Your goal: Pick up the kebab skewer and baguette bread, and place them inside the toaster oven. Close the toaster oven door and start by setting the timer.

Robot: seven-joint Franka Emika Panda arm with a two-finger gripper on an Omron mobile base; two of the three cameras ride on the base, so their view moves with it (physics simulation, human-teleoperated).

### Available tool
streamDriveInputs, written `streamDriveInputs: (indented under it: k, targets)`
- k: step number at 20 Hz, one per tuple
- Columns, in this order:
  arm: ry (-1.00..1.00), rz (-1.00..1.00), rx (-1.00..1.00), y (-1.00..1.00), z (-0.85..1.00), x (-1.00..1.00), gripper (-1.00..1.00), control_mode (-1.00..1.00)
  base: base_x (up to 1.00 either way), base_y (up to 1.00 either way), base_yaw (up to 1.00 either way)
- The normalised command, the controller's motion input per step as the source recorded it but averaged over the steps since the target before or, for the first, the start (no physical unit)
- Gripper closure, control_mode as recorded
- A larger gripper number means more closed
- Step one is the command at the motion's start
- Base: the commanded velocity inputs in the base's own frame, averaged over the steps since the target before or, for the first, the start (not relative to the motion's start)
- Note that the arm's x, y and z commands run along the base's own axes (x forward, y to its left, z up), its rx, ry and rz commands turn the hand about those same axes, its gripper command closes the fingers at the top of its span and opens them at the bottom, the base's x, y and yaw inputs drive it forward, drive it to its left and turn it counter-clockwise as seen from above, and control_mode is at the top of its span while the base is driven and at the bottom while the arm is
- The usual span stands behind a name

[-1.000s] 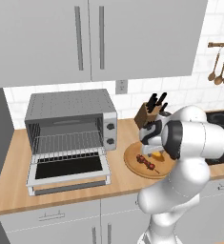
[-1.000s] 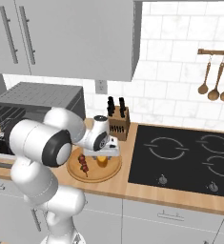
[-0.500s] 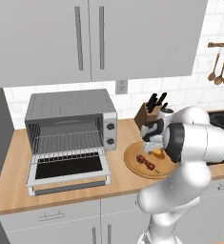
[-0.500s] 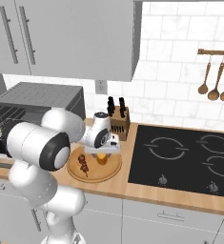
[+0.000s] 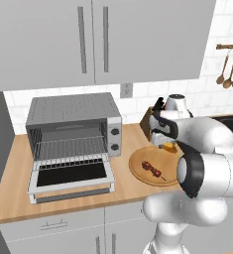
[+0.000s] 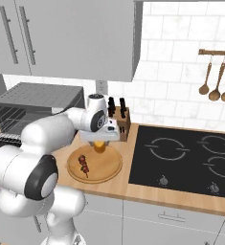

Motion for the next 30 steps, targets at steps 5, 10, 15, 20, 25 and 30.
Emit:
streamDriveInputs:
  k: [5,10,15,20,25,30]
  targets:
    - [0.02,0.03,-0.07,0.02,0.76,-0.37,1.00,-1.00,0.00,0.00,0.00]
    - [0.00,0.08,-0.09,0.00,0.54,-0.52,1.00,-1.00,0.00,0.00,0.00]
    - [0.00,0.16,-0.07,0.19,0.50,-0.45,1.00,-1.00,0.00,0.00,0.00]
    - [0.00,0.25,-0.06,0.60,0.36,-0.40,1.00,-1.00,0.00,0.00,0.00]
    - [-0.01,0.27,-0.07,0.84,0.18,-0.22,1.00,-1.00,0.00,0.00,0.00]
    - [-0.11,0.29,-0.03,0.79,0.01,-0.24,1.00,-1.00,0.00,0.00,0.00]
